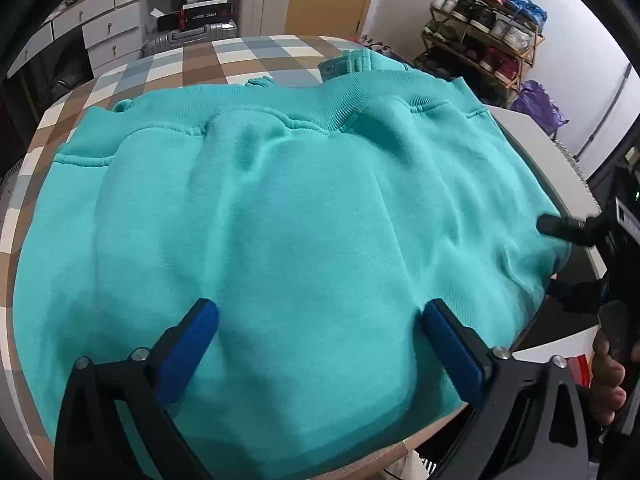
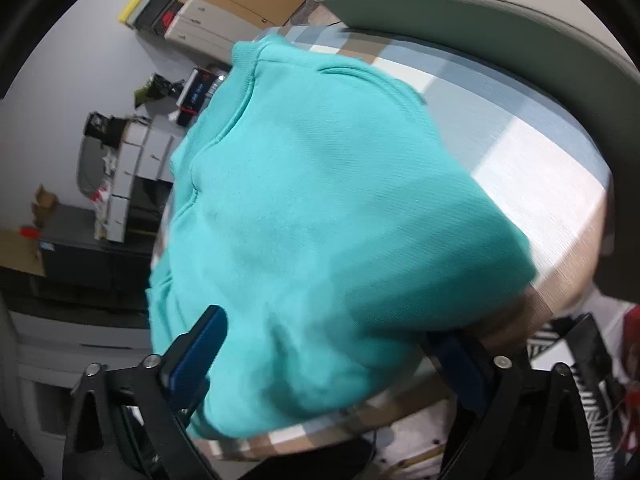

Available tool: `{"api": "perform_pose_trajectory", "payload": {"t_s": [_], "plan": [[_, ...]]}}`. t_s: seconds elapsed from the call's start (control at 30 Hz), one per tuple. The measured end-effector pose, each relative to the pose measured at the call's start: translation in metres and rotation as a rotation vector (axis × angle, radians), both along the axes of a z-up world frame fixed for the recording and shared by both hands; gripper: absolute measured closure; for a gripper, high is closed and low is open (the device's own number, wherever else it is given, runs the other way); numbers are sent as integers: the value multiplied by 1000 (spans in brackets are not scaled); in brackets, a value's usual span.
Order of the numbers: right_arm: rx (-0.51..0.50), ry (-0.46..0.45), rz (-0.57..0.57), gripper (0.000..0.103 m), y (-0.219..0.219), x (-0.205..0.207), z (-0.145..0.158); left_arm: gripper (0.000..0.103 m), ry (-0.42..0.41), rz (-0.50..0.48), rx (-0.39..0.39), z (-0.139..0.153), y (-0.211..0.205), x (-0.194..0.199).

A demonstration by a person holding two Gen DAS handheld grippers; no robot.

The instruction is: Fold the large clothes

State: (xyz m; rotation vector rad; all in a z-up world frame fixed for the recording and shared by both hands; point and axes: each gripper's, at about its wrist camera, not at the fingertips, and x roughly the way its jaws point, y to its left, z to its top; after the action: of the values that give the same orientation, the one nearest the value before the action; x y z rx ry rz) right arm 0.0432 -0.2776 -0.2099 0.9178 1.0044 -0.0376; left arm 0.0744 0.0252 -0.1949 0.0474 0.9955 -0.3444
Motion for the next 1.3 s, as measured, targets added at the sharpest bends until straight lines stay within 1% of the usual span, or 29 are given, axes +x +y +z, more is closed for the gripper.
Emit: {"api": "perform_pose_trajectory", "payload": {"t_s": [0.07,0.13,0.23,0.27,0.33,0.4,0.43,0.47,0.5,0.53,0.57,0.6,0.63,0.67,0.7,0.73,0.77,0.87,0.97,1.1,1.2,1.23,1.27,1.3], "plan": [[-48,-17,-31,0,6,3,1,2,-10,12,21,-1,-5,-1],[-120,-25,-46,0,13,8,3,2,-13,22,26,-1,-7,0],[-150,-55,-69,1,16,9,6,2,-13,24,28,-1,-7,0],[-152,-66,-73,6,15,8,8,2,-13,23,30,-2,-7,0],[-116,-158,-74,6,14,1,22,2,-11,20,34,-2,-7,-1],[-115,-259,-40,6,20,-4,40,2,-9,16,38,-2,-7,-1],[-121,-359,-7,6,24,-11,55,2,-8,15,39,-1,-7,-1],[-135,-396,9,5,26,-13,60,2,-7,15,40,-2,-8,-2],[-188,-401,36,4,34,-15,60,2,-7,14,41,-2,-8,-2],[-231,-343,59,4,40,-11,53,2,-7,14,44,-2,-8,-2],[-241,-276,74,4,41,-8,42,1,-8,13,49,-2,-9,-2],[-224,-240,74,4,39,-6,34,1,-9,13,51,-1,-9,-3],[-166,-168,43,4,31,-8,17,1,-9,14,49,-1,-9,-3],[-124,-136,20,4,25,-10,9,1,-9,14,49,-1,-9,-4],[-50,-100,-1,4,18,-13,-1,1,-10,13,49,-1,-9,-4],[13,-97,-16,5,13,-18,-6,1,-10,12,50,-1,-9,-4],[30,-95,-18,5,12,-21,-5,1,-12,12,50,-1,-9,-4],[104,-34,50,4,19,-20,-11,1,-10,12,53,-1,-9,-4],[62,-30,45,4,21,-15,-9,1,-7,14,56,-1,-10,-4],[-26,-61,-6,4,10,11,-5,1,-8,11,55,-1,-10,-4],[-52,-77,-31,4,14,16,-3,1,-8,1,51,-1,-9,-4],[-52,-82,-31,8,15,16,-3,1,-6,-1,50,-1,-8,-4],[-73,-97,-22,27,19,14,-1,1,-6,-1,50,-1,-9,-4],[-112,-116,5,40,24,11,3,1,-6,-1,50,-1,-9,-4]]}}
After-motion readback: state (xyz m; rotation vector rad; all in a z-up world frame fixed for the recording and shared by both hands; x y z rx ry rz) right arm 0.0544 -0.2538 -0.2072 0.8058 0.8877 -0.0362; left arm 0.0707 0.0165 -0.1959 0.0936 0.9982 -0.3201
